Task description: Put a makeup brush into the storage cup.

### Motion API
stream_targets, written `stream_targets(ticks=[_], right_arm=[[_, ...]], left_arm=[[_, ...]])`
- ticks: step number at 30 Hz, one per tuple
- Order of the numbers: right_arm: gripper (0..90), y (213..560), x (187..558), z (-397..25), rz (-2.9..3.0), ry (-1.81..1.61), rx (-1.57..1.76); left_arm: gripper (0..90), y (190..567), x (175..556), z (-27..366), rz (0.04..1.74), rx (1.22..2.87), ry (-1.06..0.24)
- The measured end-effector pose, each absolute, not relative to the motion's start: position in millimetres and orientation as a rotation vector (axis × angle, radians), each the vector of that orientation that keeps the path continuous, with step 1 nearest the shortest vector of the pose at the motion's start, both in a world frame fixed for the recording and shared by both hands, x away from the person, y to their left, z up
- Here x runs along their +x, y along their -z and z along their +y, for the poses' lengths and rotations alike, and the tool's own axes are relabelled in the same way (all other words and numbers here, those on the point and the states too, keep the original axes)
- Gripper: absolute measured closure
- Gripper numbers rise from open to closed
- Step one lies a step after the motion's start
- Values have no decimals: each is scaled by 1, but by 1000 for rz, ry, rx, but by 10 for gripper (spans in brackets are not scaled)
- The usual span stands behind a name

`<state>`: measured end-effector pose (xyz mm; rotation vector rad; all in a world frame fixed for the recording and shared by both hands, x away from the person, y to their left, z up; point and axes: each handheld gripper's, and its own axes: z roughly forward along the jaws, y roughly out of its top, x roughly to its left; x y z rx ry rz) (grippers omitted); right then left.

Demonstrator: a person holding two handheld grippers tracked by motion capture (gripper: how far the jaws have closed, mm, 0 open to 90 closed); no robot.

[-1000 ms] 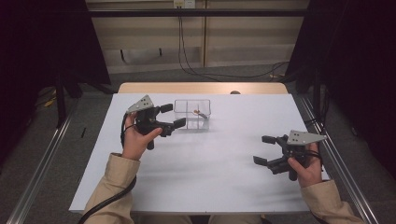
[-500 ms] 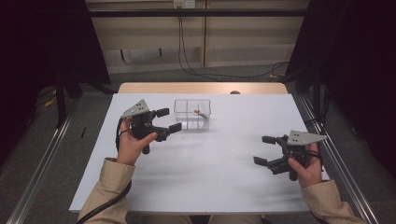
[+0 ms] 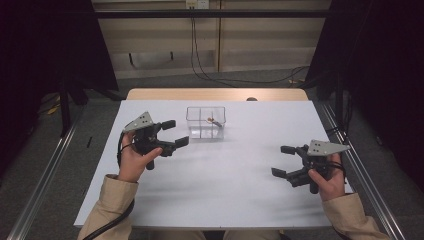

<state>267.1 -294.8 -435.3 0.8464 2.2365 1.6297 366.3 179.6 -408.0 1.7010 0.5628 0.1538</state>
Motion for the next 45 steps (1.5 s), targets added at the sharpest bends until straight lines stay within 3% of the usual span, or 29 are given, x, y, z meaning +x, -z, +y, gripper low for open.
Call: stream_targets(ticks=[45], right_arm=[[82,434,265,-296,2228,-1626,849]], left_arm=[[82,414,335,236,644,1699,-213]])
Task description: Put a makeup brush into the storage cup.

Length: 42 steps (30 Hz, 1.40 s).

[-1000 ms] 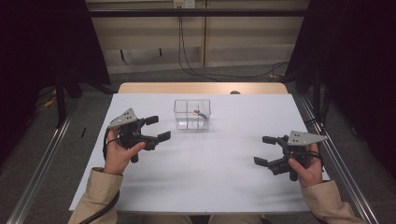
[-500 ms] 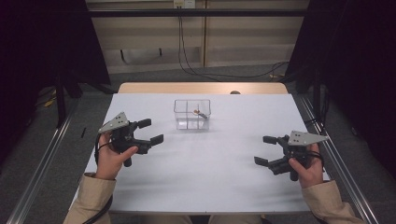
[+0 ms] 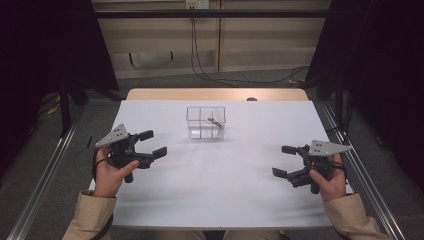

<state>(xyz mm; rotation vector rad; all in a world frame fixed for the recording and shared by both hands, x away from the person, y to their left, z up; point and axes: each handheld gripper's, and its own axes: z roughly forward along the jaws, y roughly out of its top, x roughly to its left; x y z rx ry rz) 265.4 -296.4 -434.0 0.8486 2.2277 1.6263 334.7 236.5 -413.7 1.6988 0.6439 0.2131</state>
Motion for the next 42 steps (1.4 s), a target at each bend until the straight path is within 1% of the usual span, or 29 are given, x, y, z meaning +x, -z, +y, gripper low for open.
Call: stream_targets(ticks=[22,42], right_arm=[[78,435,265,-297,2232,-1622,846],[73,435,265,-295,2240,-1615,839]], left_arm=[[83,413,322,255,667,1680,-234],[85,414,318,259,668,1676,-229]])
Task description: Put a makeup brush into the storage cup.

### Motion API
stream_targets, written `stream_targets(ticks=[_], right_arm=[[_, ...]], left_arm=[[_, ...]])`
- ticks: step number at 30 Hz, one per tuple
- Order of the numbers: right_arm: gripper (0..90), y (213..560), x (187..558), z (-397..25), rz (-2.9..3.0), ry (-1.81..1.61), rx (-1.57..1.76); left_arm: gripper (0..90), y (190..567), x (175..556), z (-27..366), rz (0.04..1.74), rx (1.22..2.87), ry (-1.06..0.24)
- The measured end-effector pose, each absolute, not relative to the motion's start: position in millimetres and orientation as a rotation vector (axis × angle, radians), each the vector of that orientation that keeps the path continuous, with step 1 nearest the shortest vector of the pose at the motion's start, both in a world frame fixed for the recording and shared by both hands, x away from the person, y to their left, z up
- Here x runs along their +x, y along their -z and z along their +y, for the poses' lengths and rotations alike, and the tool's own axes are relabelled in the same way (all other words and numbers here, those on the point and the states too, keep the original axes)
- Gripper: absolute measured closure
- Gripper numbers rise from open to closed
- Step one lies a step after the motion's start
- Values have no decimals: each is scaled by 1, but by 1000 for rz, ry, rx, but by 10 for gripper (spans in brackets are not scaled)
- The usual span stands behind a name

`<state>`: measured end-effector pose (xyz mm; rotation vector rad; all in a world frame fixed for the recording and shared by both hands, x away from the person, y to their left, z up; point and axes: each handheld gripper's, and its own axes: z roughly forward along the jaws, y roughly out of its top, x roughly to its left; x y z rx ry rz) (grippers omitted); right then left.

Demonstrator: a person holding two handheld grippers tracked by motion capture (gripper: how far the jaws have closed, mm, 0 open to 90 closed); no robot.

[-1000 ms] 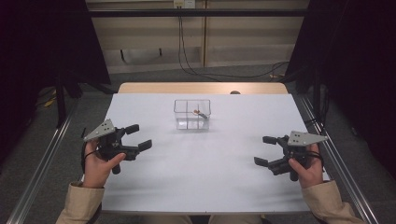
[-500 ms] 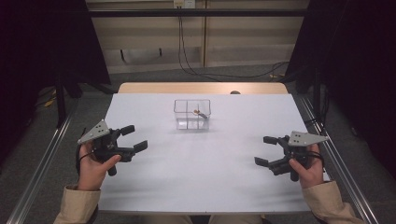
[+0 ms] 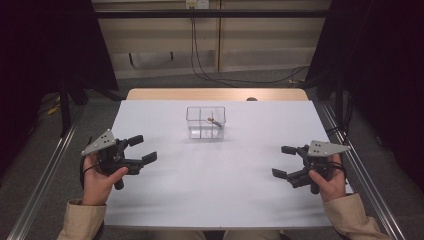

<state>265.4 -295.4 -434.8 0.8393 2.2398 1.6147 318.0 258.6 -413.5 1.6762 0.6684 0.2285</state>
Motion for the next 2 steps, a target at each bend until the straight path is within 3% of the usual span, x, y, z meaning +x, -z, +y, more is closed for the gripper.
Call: stream_targets(ticks=[2], right_arm=[[73,435,266,-296,2241,-1611,843]], left_arm=[[84,414,318,259,668,1680,-230]])
